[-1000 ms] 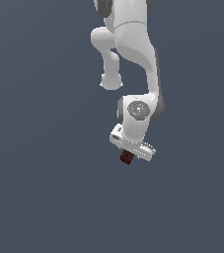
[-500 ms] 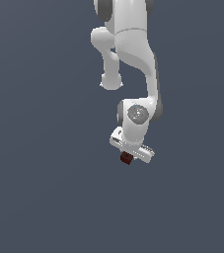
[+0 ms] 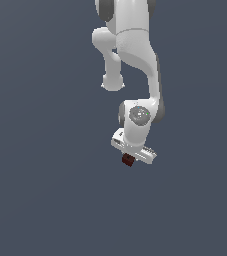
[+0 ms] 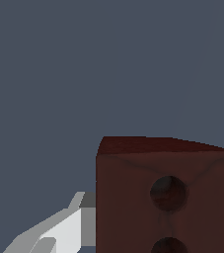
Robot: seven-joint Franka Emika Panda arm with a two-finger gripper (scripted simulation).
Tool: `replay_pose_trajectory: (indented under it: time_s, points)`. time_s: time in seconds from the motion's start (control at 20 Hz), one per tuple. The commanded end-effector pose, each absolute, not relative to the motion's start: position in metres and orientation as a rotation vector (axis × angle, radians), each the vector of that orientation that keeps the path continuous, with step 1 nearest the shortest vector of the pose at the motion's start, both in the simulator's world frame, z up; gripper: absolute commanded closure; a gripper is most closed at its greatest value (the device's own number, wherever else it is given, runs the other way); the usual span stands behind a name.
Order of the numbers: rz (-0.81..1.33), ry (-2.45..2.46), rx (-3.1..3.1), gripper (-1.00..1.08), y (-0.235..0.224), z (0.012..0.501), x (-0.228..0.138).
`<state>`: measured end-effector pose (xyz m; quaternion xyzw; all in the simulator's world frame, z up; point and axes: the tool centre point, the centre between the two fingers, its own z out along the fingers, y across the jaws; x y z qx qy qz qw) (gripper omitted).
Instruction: Pick up the object and move it to a goal position.
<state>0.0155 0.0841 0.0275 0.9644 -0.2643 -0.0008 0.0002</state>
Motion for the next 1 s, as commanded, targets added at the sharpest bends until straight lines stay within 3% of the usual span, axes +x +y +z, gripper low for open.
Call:
replay_pose_trajectory:
  time_s: [0.0, 0.5, 0.95]
  points:
    - [-0.001, -0.830, 3.030, 1.08, 0.082, 0.030, 0.015]
    - [-0.001, -0.831, 3.031, 1.08, 0.049, 0.067, 0.002]
    - [-0.001, -0.832, 3.032, 1.08, -0.014, 0.138, -0.025]
